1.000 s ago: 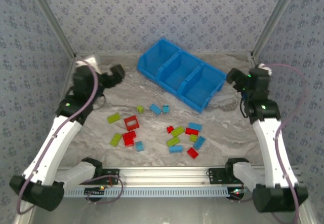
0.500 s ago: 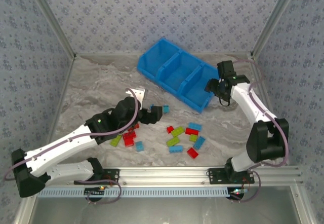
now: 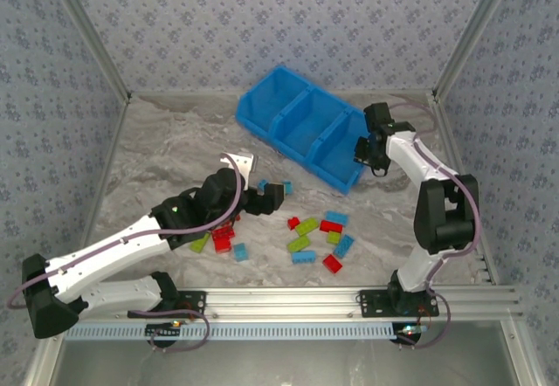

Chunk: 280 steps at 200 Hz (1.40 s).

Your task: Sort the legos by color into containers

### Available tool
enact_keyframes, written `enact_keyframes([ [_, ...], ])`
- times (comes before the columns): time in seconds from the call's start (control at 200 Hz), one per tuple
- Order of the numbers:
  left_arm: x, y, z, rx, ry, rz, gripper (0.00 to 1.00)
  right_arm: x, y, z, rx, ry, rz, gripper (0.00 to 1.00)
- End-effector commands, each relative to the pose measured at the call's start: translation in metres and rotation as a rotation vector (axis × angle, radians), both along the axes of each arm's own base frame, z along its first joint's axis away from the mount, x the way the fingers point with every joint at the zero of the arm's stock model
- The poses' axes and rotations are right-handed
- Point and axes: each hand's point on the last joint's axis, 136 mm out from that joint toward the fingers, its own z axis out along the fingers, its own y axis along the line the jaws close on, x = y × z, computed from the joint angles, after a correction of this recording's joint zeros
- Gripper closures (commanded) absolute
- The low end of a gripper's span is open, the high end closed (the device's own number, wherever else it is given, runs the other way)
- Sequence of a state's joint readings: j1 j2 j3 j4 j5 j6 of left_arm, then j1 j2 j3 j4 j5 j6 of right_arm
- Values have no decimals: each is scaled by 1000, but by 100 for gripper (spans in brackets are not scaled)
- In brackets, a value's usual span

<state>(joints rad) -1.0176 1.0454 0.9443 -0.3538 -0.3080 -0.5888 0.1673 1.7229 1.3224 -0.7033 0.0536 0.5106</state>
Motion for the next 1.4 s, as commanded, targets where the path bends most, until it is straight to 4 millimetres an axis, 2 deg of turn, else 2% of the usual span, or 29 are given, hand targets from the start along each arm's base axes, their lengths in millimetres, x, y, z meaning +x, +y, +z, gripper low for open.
enact_keyframes([
  [0.0, -2, 8, 20, -15, -19, 29, 2, 5, -2, 4, -102, 16, 74, 81],
  [0.095, -3, 15, 23, -16, -31, 42, 2, 6, -7, 5, -165, 21, 97, 87],
  [0.285, -6, 32, 30, -4, -40, 80, 2, 20, -9, 14, -227, 7, 159, 90],
  [0.45, -10, 47, 23, 15, -31, 106, 2, 43, 7, 17, -238, -11, 214, 91],
  [0.69, -16, 65, 12, 23, -8, 154, 2, 69, 41, 7, -258, -12, 353, 91],
  [0.889, -17, 78, 7, 27, 3, 201, 2, 73, 59, 1, -259, -17, 449, 92],
  [1.069, -16, 83, 7, 38, -2, 222, 2, 73, 62, -2, -244, -14, 446, 91],
  [1.159, -15, 88, 4, 54, 6, 253, 2, 75, 58, 1, -238, -22, 419, 84],
  [1.229, -15, 98, -1, 83, 25, 298, 2, 76, 56, 12, -232, -47, 399, 68],
  [1.309, -15, 112, -5, 113, 39, 366, 2, 76, 54, 37, -233, -105, 379, 54],
  [1.394, -16, 133, -7, 148, 66, 457, 2, 72, 52, 77, -234, -194, 352, 47],
])
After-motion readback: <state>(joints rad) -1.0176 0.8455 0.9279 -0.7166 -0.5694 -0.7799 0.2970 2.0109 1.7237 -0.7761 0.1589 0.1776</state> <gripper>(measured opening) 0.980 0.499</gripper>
